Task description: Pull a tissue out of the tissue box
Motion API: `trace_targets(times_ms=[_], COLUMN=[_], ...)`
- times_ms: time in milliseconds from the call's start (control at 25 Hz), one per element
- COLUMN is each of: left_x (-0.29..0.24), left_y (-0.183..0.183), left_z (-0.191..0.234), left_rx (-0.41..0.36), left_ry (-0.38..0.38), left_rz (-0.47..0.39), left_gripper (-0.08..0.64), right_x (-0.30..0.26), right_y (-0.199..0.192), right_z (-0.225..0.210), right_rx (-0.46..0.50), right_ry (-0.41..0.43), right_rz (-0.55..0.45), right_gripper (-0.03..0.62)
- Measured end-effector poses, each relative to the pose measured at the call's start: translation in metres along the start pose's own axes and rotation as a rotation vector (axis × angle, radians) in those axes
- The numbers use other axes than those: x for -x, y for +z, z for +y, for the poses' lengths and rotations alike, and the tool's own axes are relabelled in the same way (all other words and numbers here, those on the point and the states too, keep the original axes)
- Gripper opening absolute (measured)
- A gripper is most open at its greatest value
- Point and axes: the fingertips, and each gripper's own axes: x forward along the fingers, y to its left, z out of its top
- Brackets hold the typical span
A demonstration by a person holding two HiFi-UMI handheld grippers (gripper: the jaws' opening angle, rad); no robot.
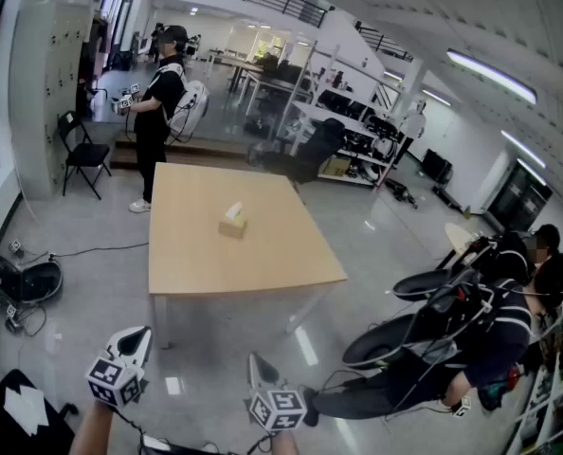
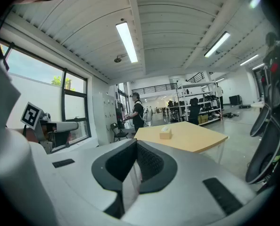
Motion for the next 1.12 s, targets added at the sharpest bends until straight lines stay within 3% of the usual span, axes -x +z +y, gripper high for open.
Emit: trace_targets(times_ms=[760,1120], left_x=[0.008,0.015], left_y=[0.004,0.009], left_z=[0.025,0.047], left_rx=[-0.001,-0.058], left_ry=[-0.018,-0.036], left_rz=[0.003,0.028], left_gripper=[0.008,0.008], right_x=[-0.010,-0.022], right_y=[0.001,-0.003], right_z=[0.023,0.052], right_rx=[-0.034,-0.040], right_ry=[-0.014,-0.041], right_rz=[-0.020,-0.025], right_gripper=[0.011,0.011])
